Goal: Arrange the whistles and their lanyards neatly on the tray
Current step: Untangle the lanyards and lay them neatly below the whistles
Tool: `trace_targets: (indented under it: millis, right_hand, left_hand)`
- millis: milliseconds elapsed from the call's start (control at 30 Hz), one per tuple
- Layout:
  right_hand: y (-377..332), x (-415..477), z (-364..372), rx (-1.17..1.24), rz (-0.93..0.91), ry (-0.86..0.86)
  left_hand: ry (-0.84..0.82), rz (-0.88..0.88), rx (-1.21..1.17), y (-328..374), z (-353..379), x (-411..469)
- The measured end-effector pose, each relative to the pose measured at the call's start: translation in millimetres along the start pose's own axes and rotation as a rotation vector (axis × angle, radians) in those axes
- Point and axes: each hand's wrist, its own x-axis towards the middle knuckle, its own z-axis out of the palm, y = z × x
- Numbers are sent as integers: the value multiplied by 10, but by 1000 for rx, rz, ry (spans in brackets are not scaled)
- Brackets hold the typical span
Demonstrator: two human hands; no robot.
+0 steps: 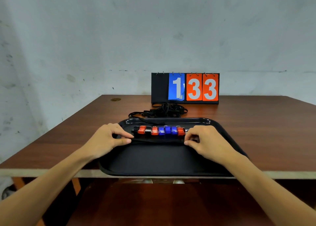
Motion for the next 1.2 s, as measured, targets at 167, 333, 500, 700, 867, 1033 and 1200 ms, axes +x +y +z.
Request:
trace_targets:
  millis: [167,333,500,700,867,1033,1200]
  right_hand:
    - [23,35,-1,-33,39,7]
    - [60,54,38,-60,45,33]
    - [42,49,41,-56,85,40]
    - [-14,0,-4,-24,96,114]
    - [-143,112,-98,-68,64,144]
    - [-416,502,-10,43,49,108]
    - [-681,1060,198,136,41,-8]
  left_hand:
    - [7,-14,69,79,-14,25]
    - [34,-27,120,76,19,108]
    - [137,-65,-38,23,60,58]
    - [197,-103,-183,79,42,15]
    - [336,-282,-576,25,-29,26]
    - [356,-360,-619,-99,-116,213]
    - [327,-340,-266,-299,-148,416]
